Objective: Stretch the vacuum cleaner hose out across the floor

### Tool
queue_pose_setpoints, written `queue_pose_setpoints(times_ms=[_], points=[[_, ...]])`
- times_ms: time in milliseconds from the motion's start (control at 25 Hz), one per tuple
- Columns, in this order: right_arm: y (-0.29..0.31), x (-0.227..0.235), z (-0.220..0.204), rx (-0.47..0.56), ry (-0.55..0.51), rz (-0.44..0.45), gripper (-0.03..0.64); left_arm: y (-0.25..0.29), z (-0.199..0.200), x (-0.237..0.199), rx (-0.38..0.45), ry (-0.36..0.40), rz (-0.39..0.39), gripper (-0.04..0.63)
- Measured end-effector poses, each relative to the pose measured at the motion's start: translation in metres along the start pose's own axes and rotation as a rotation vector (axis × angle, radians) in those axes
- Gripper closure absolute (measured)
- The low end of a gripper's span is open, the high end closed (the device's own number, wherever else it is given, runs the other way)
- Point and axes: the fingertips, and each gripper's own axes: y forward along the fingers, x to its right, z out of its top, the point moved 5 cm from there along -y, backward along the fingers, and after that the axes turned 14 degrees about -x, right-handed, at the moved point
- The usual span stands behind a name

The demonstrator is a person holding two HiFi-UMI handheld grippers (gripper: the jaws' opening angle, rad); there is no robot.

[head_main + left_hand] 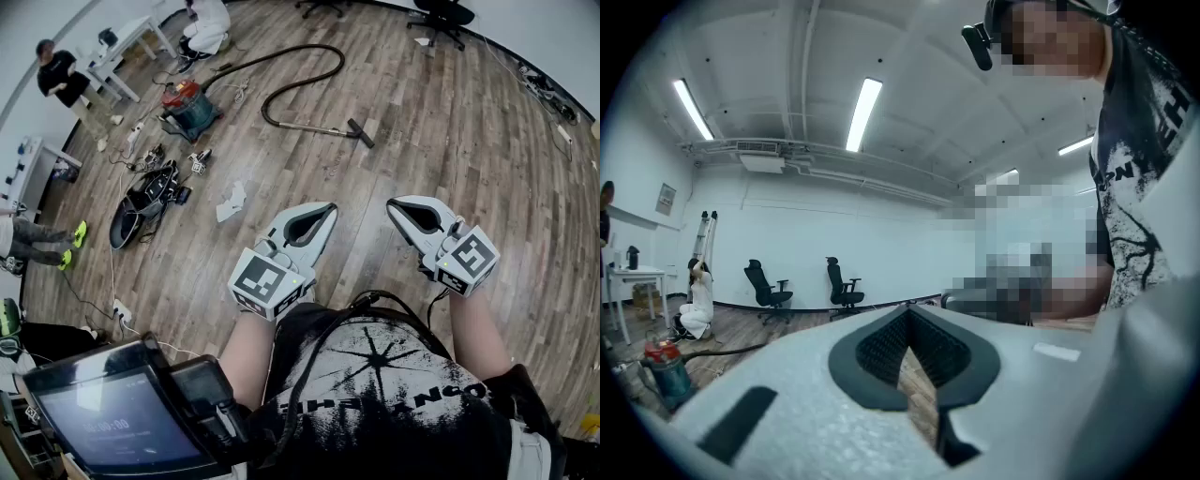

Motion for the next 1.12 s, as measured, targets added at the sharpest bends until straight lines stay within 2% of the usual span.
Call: queue_pose_setpoints(times_ms=[480, 760, 960, 1120], points=[[0.002, -0.002, 0.001, 0.003, -0.021, 0.010, 0.612, 0.001, -0.001, 0.003, 0.001, 0.004, 0.009, 0.594], [-0.007, 0.010, 0.001, 0.051, 0.067, 0.021, 0.611, 0.010, 0.003, 0.008, -0.010, -0.002, -0.001, 0.594], [-0.012, 0.005, -0.009, 0.039, 0.036, 0.020, 0.611, 0.014, -0.010, 0.017, -0.019, -0.030, -0.009, 0.594], [-0.012, 0.003, -0.016, 0.059, 0.051, 0.040, 0.612, 0.015, -0.014, 0.017, -0.028, -0.033, -0.001, 0.594]])
